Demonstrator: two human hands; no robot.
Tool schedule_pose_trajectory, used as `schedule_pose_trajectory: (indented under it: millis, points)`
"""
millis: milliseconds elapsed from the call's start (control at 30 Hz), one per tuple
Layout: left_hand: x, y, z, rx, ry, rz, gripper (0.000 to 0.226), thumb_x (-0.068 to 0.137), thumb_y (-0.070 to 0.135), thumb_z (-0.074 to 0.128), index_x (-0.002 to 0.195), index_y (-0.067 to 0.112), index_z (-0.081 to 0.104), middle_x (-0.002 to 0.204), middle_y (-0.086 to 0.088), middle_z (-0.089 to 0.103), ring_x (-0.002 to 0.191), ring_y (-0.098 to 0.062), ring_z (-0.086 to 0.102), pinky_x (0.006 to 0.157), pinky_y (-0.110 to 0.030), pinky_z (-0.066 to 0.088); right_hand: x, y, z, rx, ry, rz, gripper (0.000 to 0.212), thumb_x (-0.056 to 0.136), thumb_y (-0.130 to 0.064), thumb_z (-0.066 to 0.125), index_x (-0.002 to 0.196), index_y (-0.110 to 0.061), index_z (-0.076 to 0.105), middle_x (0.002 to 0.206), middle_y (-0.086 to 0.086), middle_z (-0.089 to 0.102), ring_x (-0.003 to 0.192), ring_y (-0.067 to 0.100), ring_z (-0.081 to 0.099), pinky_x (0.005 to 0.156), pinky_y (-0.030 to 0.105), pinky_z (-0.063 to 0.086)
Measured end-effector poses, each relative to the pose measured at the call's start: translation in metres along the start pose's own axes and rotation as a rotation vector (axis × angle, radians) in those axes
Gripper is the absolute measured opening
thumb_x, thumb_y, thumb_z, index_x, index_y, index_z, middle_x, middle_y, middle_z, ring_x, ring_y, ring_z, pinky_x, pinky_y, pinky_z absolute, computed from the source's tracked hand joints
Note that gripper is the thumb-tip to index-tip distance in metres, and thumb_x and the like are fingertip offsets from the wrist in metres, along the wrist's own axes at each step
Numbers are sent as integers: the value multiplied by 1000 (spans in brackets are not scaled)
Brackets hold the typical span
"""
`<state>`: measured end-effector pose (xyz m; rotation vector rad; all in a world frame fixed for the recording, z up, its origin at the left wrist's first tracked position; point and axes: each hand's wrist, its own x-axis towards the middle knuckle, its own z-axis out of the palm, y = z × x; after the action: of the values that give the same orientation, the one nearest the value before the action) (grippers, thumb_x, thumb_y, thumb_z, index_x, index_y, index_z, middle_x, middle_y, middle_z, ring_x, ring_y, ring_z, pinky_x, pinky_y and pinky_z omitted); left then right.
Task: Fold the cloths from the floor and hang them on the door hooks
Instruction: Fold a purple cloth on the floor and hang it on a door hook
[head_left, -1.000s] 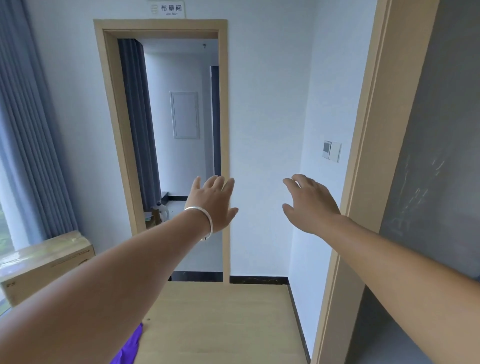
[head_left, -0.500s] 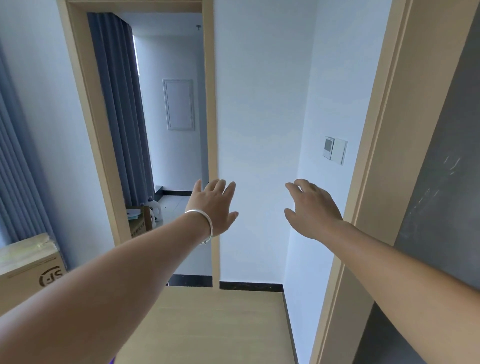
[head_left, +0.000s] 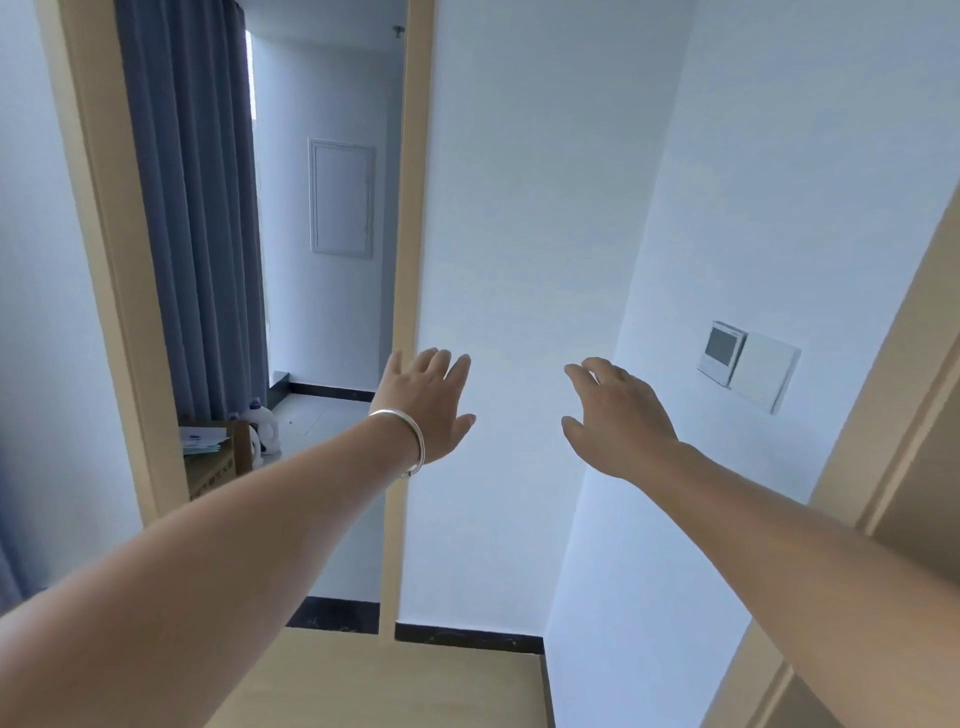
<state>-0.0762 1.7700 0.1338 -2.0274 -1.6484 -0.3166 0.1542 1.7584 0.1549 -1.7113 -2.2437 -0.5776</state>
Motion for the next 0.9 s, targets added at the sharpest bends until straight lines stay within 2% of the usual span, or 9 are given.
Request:
schedule_pose_trajectory:
  millis: [167,433,700,900]
  points:
    - [46,-35,42,-2,-32,-33,71,95,53,36,150,16,12,151,-4,28,143,-20,19,116,-51,13,69,-10,38,19,3,-31,60,93,-36,48,146,-16,28,150,4,29,132,24,37,105,36,32]
    - [70,-101,105,64,-107,-154,67,94,53,37,148,17,18,147,-3,34,139,-21,26,115,-49,16,162,-56,101,103,-21,-183,60,93,-35,48,146,-15,28,151,4,29,133,23,35,106,35,30]
    - [66,-194,149,189,-203,-427,71,95,55,35,152,20,14,153,-1,30,143,-24,23,117,-51,17,278,-156,158,261,15,-481,48,87,-25,47,133,-13,39,138,4,41,123,26,41,100,36,34]
    - [53,-251,159,299,-280,-660,70,94,56,37,151,21,15,154,-3,29,143,-25,24,118,-53,16,349,-233,189,356,62,-732,55,87,-27,53,138,-12,39,134,6,45,124,27,42,100,38,36]
